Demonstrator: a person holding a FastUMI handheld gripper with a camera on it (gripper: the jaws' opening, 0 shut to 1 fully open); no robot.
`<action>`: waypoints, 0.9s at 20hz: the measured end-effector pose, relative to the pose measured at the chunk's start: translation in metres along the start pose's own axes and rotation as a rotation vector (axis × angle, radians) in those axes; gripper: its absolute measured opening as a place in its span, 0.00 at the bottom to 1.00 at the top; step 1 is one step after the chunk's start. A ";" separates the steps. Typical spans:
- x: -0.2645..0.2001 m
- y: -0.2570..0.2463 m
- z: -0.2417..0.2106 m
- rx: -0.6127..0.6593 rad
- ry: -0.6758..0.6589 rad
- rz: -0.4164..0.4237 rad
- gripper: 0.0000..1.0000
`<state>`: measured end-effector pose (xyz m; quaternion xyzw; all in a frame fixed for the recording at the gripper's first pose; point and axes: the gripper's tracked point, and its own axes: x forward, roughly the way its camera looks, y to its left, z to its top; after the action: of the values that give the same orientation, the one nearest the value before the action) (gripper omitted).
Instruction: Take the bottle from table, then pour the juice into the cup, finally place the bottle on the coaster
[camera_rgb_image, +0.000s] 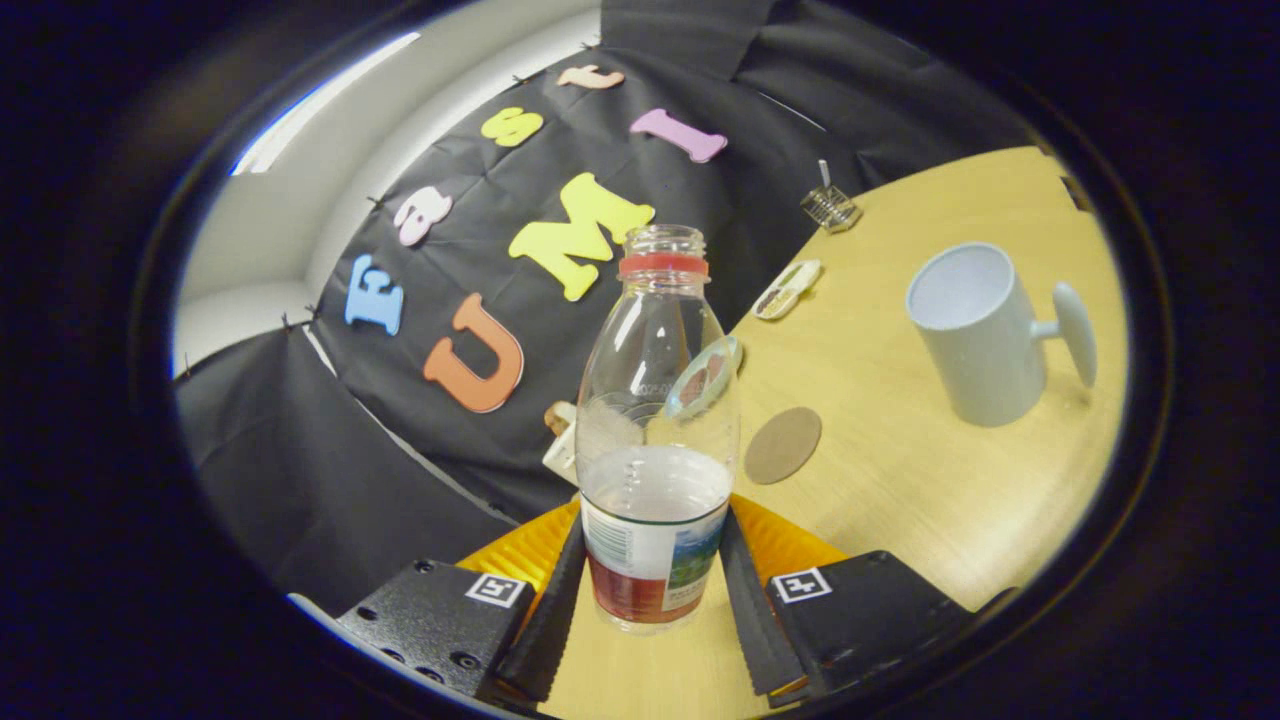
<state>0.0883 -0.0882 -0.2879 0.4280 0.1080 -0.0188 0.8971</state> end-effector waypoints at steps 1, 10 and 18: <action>0.000 0.002 0.001 0.053 -0.004 0.013 0.75; 0.001 -0.007 0.007 0.346 -0.033 -0.018 0.74; 0.001 -0.002 0.025 0.554 -0.080 0.010 0.74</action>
<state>0.0932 -0.1083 -0.2744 0.6565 0.0613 -0.0603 0.7494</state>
